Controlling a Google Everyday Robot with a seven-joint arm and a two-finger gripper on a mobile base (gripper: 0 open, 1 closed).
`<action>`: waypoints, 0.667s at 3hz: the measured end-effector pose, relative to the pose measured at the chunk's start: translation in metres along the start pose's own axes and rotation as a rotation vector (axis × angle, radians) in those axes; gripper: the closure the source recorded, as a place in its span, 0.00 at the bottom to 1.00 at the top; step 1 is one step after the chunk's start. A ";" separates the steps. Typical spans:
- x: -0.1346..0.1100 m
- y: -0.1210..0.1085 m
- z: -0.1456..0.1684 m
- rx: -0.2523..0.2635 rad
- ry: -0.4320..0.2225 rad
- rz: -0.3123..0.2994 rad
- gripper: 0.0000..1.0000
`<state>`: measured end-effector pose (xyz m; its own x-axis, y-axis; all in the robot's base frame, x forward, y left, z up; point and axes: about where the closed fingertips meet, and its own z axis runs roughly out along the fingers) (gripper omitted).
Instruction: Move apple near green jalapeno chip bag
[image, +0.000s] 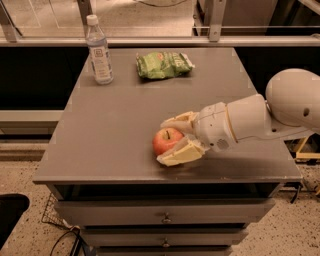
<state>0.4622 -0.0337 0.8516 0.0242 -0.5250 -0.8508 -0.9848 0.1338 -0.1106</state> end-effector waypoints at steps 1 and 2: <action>-0.001 0.001 0.001 -0.003 0.000 -0.003 0.85; -0.003 0.002 0.002 -0.006 0.001 -0.005 1.00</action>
Offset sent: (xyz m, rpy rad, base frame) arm -0.0006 0.0016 0.0003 -0.0009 -0.0006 0.0032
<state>0.4608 -0.0300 0.8524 0.0293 -0.5265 -0.8497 -0.9856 0.1262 -0.1122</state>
